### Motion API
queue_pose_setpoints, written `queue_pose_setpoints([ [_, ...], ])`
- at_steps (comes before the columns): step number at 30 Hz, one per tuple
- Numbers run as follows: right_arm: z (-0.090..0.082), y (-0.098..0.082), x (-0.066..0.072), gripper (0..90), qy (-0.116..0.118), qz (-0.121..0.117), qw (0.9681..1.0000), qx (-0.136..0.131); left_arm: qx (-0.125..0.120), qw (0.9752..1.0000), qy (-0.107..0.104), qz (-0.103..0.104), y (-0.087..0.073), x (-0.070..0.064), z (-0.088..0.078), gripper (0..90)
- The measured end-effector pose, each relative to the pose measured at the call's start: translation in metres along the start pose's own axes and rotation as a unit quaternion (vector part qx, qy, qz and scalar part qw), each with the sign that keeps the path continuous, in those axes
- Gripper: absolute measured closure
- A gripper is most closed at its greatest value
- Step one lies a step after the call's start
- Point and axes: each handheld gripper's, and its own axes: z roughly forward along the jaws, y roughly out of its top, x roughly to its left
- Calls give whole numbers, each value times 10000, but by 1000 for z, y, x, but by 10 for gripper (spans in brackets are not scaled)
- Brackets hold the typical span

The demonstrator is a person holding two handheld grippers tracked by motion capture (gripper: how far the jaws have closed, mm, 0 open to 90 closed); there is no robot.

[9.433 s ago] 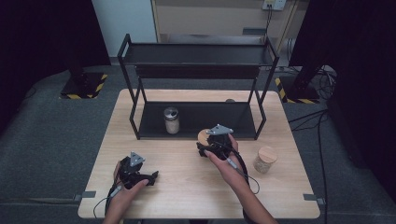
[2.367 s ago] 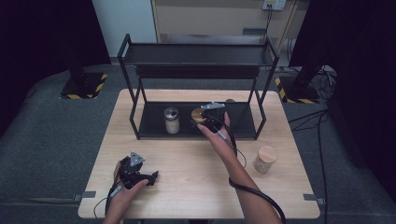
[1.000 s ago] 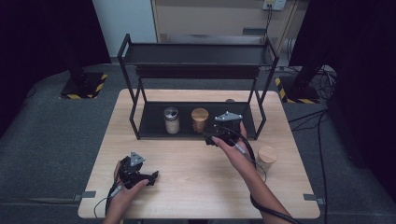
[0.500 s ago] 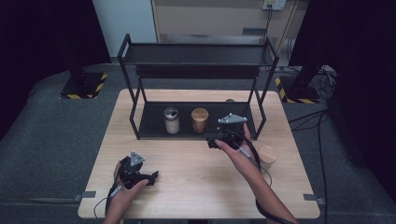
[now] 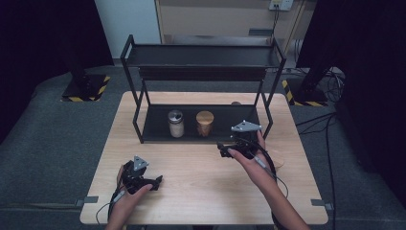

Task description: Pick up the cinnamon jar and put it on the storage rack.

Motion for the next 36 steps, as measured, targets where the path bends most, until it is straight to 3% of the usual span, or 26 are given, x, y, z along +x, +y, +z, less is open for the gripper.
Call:
queue_pose_setpoints([
  [36, -48, -32, -18, 42, -163, 289, 9994, -81, -2, 10000, 1, 0, 0, 0, 0, 0],
])
